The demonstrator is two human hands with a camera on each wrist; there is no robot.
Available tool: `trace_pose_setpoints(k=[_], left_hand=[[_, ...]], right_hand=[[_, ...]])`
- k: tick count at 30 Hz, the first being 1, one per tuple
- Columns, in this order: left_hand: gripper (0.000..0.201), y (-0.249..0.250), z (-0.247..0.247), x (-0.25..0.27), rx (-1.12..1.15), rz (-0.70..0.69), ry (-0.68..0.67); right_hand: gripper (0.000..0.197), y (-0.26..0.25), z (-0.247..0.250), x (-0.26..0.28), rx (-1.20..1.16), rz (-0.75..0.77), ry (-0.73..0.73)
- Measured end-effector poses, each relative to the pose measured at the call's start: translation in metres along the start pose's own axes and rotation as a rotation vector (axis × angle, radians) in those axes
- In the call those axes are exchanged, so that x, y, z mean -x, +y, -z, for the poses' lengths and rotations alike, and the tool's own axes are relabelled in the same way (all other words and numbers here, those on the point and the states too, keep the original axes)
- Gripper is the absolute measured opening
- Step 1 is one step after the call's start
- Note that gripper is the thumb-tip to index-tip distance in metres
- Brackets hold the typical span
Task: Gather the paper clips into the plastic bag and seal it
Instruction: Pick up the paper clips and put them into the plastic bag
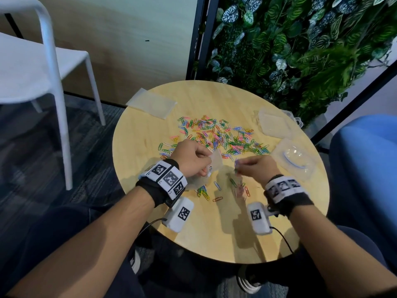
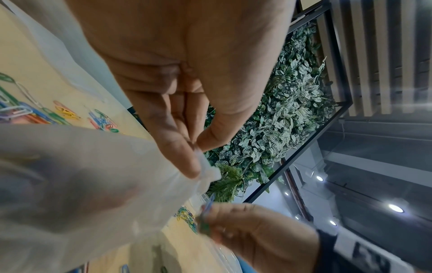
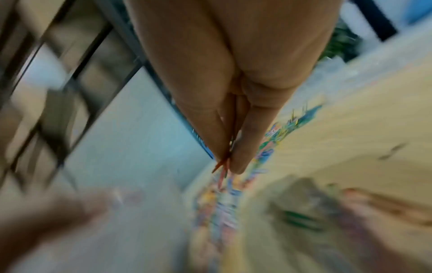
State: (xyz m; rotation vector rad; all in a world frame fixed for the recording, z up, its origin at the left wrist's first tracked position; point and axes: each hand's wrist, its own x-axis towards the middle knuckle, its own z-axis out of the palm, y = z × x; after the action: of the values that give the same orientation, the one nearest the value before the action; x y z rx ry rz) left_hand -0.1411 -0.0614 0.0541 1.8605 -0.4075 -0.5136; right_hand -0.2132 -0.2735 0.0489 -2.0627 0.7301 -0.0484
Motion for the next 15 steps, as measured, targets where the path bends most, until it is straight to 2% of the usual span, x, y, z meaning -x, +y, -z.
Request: trace_pose_setpoints(k=[2,3,5,7,10,13,15], left_hand=[[0.019,-0.001,-0.001,-0.002,-0.008,-0.001,-0.002],[0.018,-0.001,-0.002,-0.003,-0.014,0.000,-0.003],[0.015,-0.001,-0.005,-0.007,-0.006,0.005,-0.005],[0.011,-0.001,-0.007,-0.009,0.020,0.013,0.000],[0.008,-0.003,-0.007,-0.010,0.077,0.029,0.028],[0.007,-0.004,-0.003,-0.008,0.043,0.028,0.042],[0.007,-0.003,-0.001,-0.006,0.020,0.020,0.044]], right_hand=[[0.024,-0.016,0.003,0.004,-0.549,-0.102,-0.105],[0.024,-0.025,0.001,0.007,-0.659,-0.119,-0.155],[0.015,-0.038,-0.009,0.015,-0.680,-0.090,-0.201],[0.003,-0.043,-0.025,0.019,-0.559,-0.037,-0.169],[0.018,-0.041,-0.042,0.017,-0.052,0.138,-0.118],[0.025,-0.053,-0.045,0.020,0.454,0.345,-0.225],[0.023,-0.062,-0.040,0.025,0.551,0.409,-0.243]])
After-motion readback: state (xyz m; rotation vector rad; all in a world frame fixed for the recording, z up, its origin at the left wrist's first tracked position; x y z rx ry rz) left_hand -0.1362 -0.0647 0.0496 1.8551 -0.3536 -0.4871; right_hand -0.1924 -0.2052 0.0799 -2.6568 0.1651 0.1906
